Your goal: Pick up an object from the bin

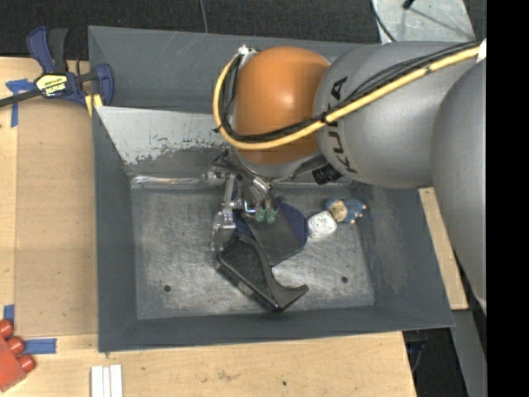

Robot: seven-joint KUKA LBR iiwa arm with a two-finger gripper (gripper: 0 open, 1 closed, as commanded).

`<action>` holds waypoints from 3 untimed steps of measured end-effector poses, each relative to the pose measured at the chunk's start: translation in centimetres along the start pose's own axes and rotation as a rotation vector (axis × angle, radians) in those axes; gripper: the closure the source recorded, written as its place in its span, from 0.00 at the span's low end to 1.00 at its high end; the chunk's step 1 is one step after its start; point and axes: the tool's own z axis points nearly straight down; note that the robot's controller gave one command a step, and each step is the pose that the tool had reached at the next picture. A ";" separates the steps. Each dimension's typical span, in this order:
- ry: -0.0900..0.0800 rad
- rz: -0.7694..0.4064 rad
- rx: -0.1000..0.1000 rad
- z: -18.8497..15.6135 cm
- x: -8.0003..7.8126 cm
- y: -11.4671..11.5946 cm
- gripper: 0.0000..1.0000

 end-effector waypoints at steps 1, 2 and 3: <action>-0.006 -0.107 -0.001 8.4 6.7 -5.1 0.00; -0.017 -0.109 -0.005 7.9 6.3 -4.8 1.00; -0.016 -0.595 0.001 -8.4 4.5 -2.2 1.00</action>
Offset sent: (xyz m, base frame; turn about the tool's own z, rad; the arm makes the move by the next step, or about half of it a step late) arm -0.0661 -0.0498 -0.0810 -0.1081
